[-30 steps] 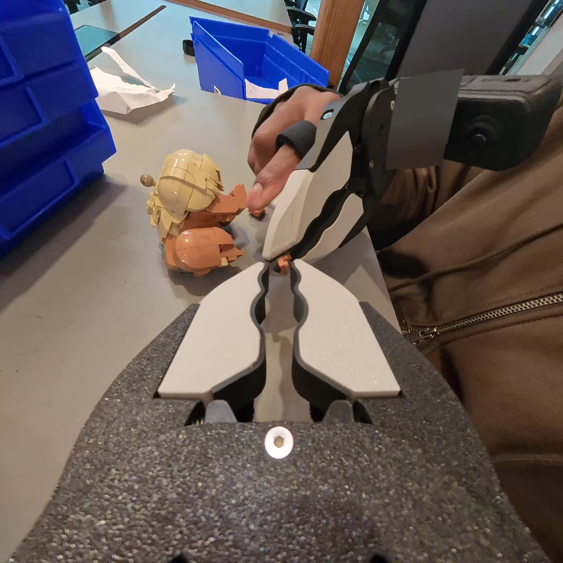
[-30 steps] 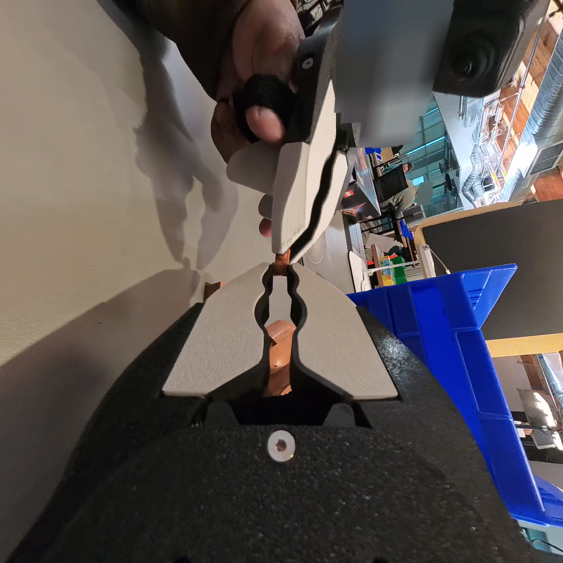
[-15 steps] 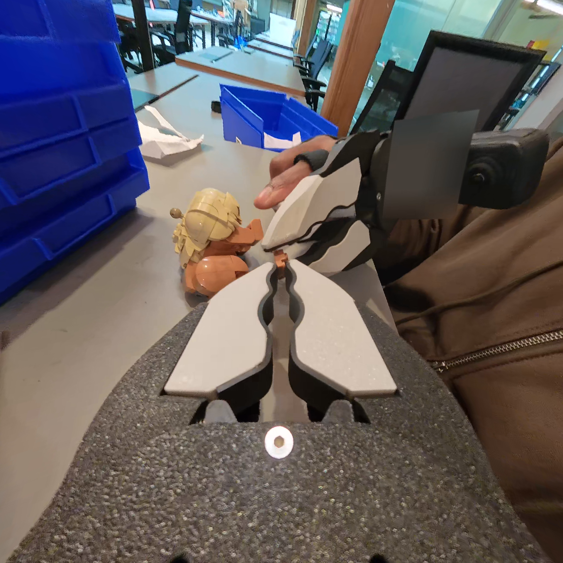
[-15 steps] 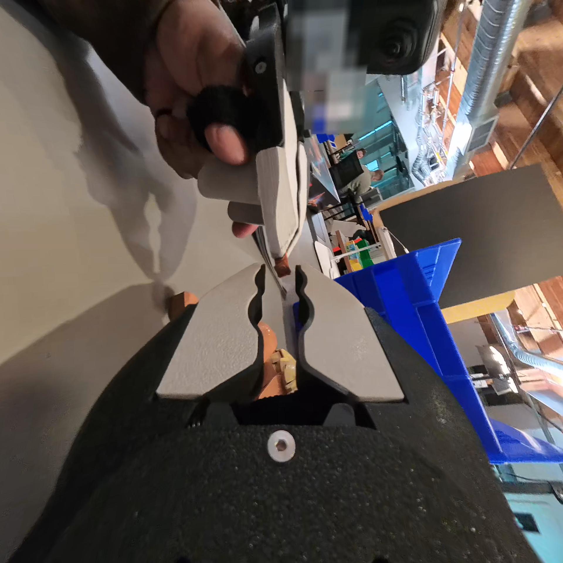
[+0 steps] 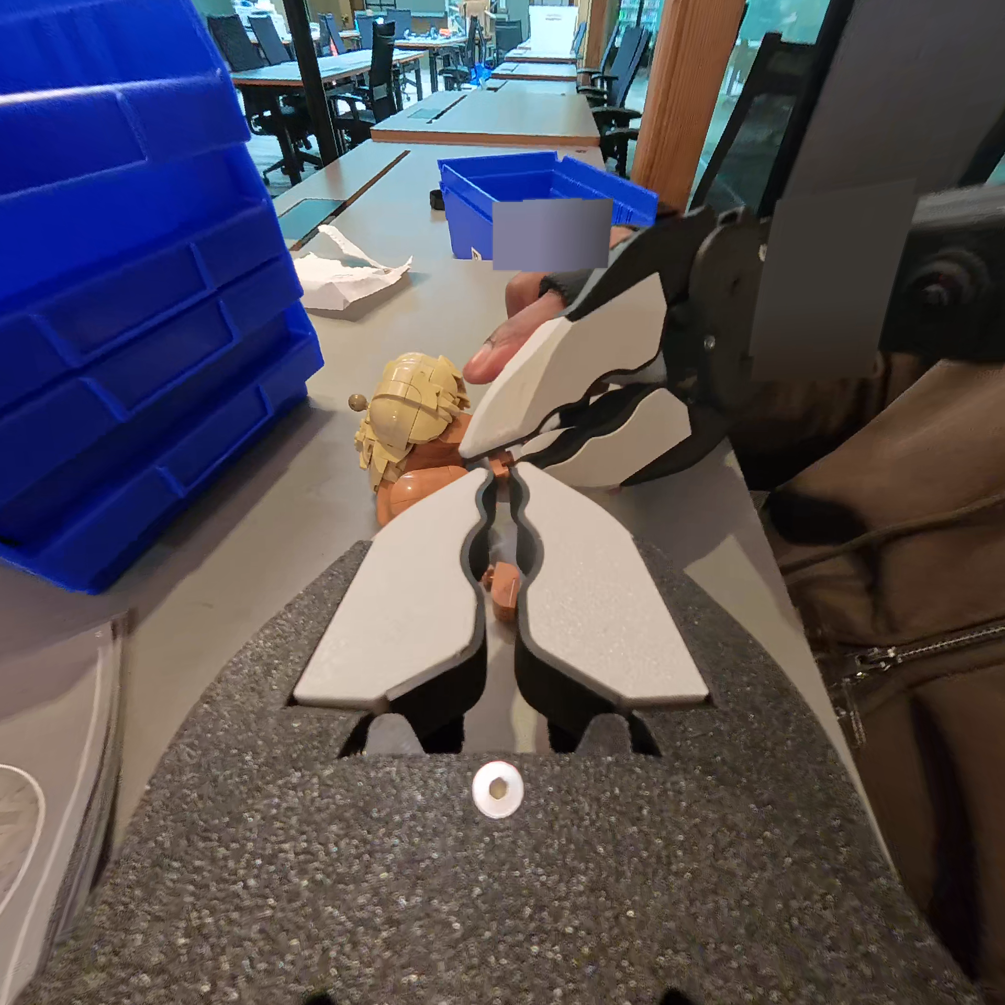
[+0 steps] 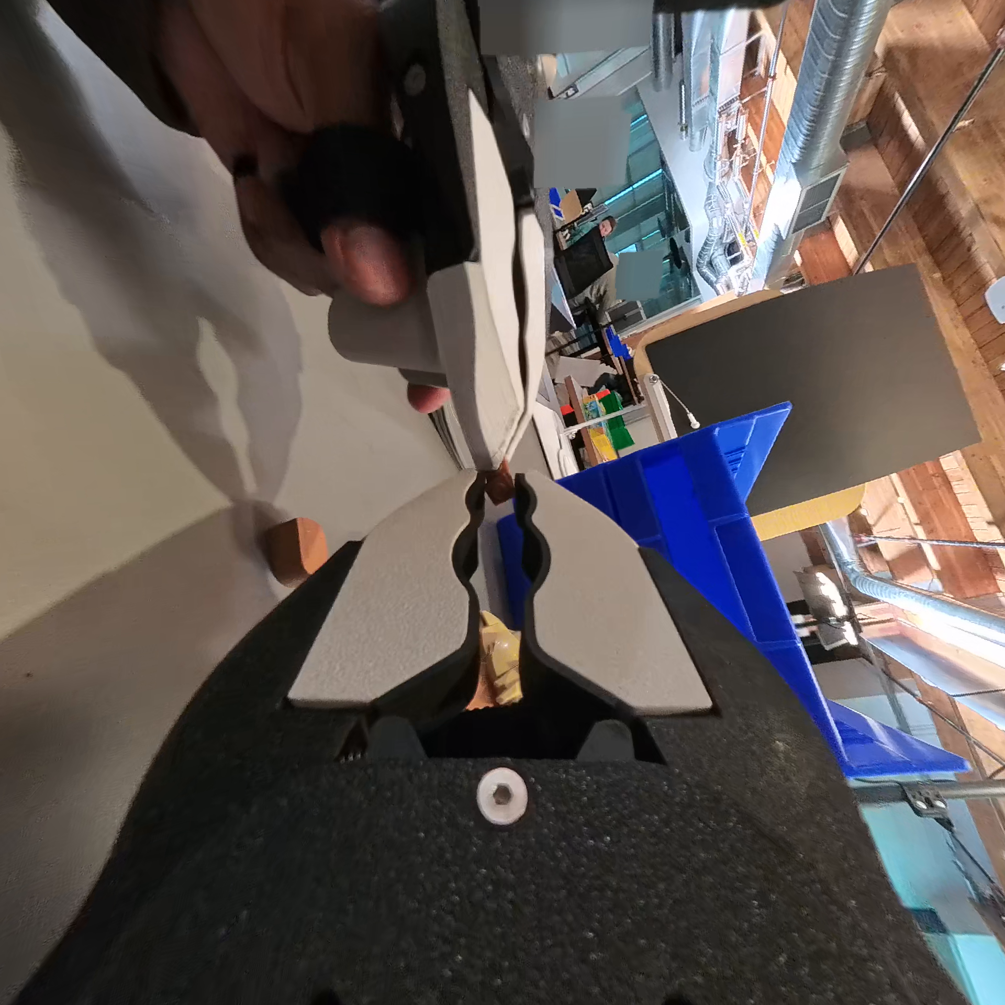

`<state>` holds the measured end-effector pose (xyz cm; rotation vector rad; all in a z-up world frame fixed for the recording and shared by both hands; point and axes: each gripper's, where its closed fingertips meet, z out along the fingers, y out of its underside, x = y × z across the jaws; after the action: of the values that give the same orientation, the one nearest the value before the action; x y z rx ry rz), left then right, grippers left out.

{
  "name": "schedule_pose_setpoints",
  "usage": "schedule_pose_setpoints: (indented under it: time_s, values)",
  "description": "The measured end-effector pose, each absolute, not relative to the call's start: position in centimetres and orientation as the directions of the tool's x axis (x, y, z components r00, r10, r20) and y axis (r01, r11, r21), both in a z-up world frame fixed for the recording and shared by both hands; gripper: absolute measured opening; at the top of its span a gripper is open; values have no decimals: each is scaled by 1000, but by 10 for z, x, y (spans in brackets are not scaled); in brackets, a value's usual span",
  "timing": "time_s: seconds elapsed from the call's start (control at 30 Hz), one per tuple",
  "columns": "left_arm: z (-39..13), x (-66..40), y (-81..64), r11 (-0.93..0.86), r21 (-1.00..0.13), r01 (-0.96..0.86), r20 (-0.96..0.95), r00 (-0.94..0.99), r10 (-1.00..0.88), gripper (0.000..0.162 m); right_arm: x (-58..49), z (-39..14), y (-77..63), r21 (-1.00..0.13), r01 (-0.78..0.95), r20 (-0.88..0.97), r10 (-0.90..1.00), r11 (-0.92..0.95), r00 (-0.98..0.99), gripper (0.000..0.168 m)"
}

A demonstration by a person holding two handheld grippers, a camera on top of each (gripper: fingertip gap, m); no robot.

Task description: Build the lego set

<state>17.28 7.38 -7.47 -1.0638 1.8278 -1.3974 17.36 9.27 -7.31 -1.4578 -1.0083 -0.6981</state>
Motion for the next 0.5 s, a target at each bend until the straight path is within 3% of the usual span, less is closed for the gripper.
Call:
schedule_pose_setpoints:
  time_s: [0.03,0.5]
  values:
    - [-75,172,73,152,-961,-229,-17,-503,-864,4,173,-73,92,-475,879,866,203,49,457,10]
    - [-84,168,70,419,-888,-189,-269,-524,-808,5,168,-83,88,-503,861,831,320,79,456,10]
